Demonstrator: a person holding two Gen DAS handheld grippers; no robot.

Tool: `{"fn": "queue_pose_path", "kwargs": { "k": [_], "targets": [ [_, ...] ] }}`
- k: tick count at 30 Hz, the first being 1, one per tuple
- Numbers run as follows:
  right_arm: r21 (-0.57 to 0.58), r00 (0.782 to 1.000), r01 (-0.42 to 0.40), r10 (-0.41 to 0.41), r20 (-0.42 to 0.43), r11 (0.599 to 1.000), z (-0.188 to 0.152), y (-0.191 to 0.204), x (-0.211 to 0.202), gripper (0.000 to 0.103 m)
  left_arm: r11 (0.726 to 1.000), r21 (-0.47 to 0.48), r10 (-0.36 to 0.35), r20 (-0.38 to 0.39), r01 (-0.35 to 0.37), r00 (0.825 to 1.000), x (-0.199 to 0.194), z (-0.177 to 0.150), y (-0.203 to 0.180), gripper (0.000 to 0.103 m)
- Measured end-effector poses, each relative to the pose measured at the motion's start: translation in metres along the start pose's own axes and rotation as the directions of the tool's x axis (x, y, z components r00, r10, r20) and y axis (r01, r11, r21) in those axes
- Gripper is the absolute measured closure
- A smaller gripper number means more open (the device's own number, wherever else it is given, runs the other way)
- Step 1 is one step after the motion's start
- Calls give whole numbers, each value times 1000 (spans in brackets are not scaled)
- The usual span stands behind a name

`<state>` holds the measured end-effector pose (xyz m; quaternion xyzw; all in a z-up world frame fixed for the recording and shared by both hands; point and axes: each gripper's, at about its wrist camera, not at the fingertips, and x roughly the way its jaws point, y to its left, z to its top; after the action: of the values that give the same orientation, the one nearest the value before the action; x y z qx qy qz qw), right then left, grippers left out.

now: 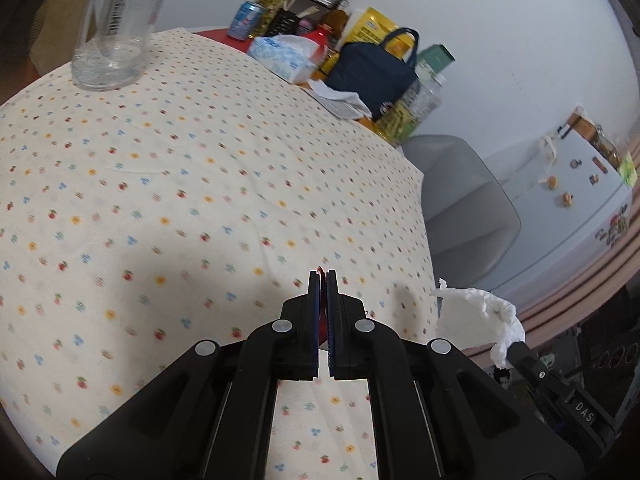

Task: Collect trash
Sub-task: 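Carry the white tissue and red wrapper scrap over the beige bin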

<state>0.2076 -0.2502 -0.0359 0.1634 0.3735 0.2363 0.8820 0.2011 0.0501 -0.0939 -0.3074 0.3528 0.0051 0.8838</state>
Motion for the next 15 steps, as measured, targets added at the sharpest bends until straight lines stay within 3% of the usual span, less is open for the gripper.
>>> {"fn": "queue_pose_path", "kwargs": {
  "k": [15],
  "targets": [
    [54, 989, 139, -141, 47, 989, -22, -77, -50, 100, 986, 154, -43, -109, 60, 993, 37, -47, -71, 99]
  ]
}}
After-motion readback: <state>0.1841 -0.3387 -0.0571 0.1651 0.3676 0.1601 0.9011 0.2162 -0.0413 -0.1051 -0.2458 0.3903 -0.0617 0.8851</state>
